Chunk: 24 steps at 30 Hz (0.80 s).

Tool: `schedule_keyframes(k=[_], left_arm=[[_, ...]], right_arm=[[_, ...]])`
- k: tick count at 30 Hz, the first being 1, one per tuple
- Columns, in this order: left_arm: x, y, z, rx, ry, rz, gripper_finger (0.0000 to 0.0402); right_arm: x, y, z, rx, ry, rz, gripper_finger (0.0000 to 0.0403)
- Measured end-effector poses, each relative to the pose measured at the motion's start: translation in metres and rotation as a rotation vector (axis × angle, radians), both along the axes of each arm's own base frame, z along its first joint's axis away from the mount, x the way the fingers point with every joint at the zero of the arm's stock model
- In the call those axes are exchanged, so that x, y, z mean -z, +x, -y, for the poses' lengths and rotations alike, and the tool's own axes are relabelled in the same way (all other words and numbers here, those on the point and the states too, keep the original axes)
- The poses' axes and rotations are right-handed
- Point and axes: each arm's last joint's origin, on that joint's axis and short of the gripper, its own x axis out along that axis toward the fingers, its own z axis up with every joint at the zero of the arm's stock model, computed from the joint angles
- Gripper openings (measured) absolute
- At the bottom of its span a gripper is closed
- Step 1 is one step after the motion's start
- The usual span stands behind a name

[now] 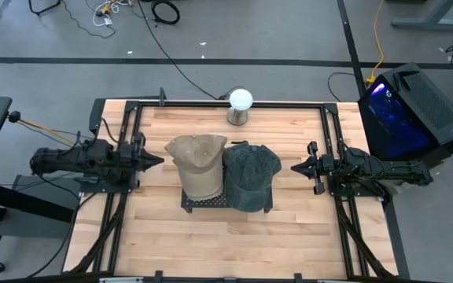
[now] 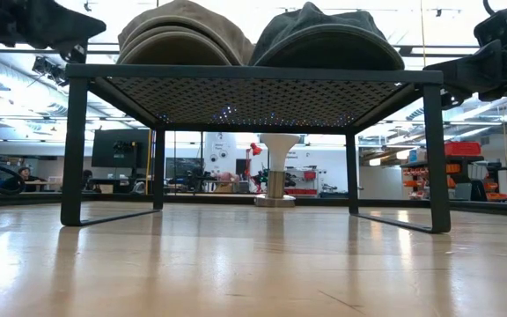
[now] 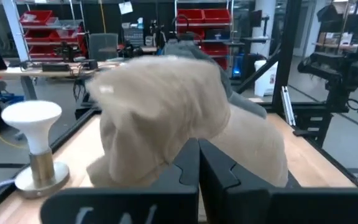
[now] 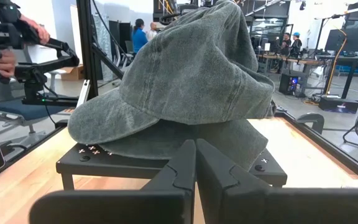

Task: Pick & Place hat
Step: Return to Home Position

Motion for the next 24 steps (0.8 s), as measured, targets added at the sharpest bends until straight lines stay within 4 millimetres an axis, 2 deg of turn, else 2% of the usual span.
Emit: schedule_keyframes(k=[12, 24], left_arm=[[0.032, 0.006, 0.003, 0.089, -0.015, 0.058, 0.0000], [0.052, 0.012, 0.004, 0.096, -0.006, 0.012, 0.0000]], right_arm=[[0.000, 0.000, 0.000, 0.000, 0.000, 0.000, 0.0015], [0.000, 0.000, 0.000, 0.000, 0.000, 0.000, 0.0015]])
